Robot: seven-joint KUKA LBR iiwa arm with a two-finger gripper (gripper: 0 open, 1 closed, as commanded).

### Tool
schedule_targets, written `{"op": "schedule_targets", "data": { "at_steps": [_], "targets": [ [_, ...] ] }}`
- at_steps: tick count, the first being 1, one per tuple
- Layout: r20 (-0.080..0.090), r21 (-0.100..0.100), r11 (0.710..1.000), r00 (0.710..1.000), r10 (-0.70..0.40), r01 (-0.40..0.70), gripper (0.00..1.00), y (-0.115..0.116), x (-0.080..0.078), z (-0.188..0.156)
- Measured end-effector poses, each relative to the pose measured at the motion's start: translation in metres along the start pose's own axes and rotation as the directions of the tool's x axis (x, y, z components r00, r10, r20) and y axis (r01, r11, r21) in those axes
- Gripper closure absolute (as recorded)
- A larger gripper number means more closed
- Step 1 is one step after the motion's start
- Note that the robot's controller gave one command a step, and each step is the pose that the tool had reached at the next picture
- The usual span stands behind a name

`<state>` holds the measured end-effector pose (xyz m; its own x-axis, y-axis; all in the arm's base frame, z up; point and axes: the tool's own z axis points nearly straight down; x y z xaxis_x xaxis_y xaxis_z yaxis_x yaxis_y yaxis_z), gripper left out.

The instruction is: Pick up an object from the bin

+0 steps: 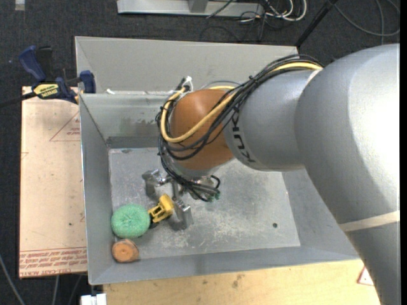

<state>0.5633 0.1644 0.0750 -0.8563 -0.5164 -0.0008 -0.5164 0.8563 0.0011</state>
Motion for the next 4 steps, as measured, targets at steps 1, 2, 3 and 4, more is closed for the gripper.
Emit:
{"op": "schedule_targets", "data": {
  "at_steps": [1, 2, 3, 4],
  "targets": [
    [0.002, 0.001, 0.965, 0.965, -0.260, 0.260, 1.00, 0.022, -0.007, 0.003],
    [0.002, 0.000, 0.966, 0.966, -0.260, 0.260, 1.00, 0.022, -0.007, 0.003],
    [0.003, 0.001, 0.973, 0.973, -0.229, 0.229, 1.00, 0.036, -0.037, -0.084],
    [0.003, 0.000, 0.974, 0.974, -0.228, 0.228, 1.00, 0.036, -0.037, -0.084]
  ]
}}
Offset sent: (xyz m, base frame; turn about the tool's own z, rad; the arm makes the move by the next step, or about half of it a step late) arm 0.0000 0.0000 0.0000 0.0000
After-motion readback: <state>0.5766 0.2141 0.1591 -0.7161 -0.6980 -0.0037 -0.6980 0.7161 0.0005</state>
